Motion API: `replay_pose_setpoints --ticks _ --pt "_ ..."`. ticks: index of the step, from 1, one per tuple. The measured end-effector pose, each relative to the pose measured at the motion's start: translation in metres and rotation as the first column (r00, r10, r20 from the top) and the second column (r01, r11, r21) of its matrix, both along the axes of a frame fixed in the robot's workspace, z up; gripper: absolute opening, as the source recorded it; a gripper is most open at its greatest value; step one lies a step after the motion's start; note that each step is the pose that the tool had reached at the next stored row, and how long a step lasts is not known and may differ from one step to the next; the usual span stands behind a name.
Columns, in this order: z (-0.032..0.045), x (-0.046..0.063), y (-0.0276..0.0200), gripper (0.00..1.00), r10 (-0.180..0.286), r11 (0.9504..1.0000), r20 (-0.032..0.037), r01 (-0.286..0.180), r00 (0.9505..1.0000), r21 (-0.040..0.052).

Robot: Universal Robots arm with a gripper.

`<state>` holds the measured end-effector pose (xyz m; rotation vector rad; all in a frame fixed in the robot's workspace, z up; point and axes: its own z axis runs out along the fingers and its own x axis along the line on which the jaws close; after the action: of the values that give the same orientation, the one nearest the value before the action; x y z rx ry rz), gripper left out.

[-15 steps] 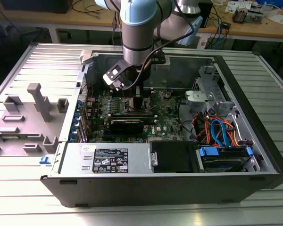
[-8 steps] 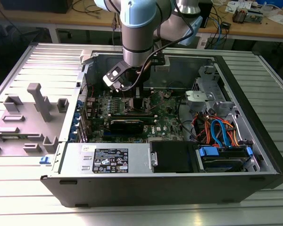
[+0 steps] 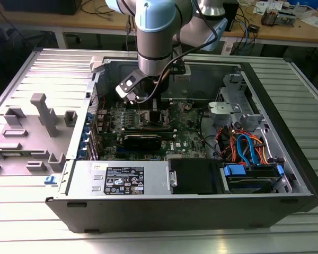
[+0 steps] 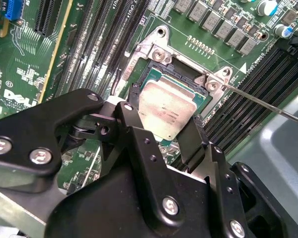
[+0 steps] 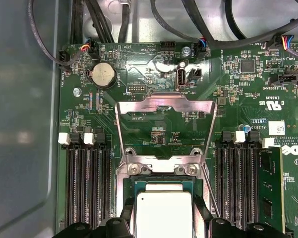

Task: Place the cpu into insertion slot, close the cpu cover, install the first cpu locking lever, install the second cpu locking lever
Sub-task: 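Place the cpu into insertion slot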

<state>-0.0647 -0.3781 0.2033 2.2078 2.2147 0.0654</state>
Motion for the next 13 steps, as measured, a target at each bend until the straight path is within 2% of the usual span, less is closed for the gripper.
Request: replay_pose_setpoints --ticks 5,13 --pt "-0.0001 0.0016 0.0000 0.55 0.000 1.0000 -0.0134 0.000 0.9999 0.0002" --pt "-0.0029 0.0022 0.0001 0.55 -0.004 1.0000 -0.0160 0.004 0.9999 -0.0031"
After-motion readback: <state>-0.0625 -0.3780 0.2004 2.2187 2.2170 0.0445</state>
